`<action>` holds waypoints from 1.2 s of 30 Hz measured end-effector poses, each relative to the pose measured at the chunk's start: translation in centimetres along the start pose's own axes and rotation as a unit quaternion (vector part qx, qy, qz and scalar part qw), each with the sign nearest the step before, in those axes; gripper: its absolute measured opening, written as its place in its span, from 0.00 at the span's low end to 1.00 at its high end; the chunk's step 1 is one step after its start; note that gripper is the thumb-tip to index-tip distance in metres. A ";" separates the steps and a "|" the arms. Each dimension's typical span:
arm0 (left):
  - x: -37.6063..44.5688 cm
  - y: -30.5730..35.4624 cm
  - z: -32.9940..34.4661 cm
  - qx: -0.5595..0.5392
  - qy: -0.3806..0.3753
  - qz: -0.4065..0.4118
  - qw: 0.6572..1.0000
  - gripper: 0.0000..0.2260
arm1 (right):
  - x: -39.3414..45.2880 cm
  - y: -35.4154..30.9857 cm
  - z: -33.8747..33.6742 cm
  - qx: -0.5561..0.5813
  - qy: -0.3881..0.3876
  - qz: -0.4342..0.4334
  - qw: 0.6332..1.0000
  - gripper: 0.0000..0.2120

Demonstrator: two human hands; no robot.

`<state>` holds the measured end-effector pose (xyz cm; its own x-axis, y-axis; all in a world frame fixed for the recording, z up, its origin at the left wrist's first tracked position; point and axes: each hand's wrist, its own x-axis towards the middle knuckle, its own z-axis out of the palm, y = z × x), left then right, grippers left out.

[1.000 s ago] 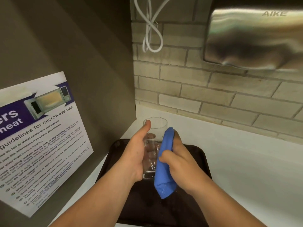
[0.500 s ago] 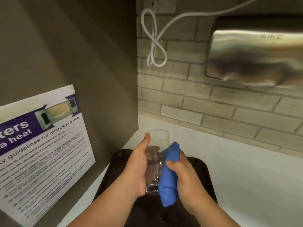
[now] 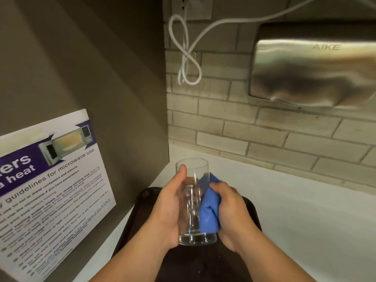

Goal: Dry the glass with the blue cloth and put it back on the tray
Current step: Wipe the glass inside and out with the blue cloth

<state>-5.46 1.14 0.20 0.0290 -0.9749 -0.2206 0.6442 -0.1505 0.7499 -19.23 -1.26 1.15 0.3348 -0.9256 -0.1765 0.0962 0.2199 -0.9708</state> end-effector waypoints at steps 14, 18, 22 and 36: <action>0.6 -0.8 0.4 0.014 0.003 -0.011 1.000 0.32 | 1.2 0.0 0.2 -0.054 0.036 -0.029 0.997 0.15; 0.9 -0.8 0.5 0.098 0.112 -0.017 0.989 0.36 | 1.0 0.5 0.3 -0.089 0.061 -0.027 0.994 0.15; 0.3 -0.7 0.4 0.092 0.124 -0.055 0.987 0.32 | 0.9 0.9 0.0 -0.155 0.048 -0.069 0.984 0.13; -0.5 -0.7 1.0 0.012 0.087 -0.012 0.996 0.31 | 0.9 0.0 -1.5 -0.120 -0.016 -0.093 0.988 0.21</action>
<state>-6.67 1.54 0.40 0.1472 -0.9283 -0.3414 0.6277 -0.1790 0.7576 -20.28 -2.54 0.70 0.3614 -0.9323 0.0110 -0.0639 -0.0365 -0.9973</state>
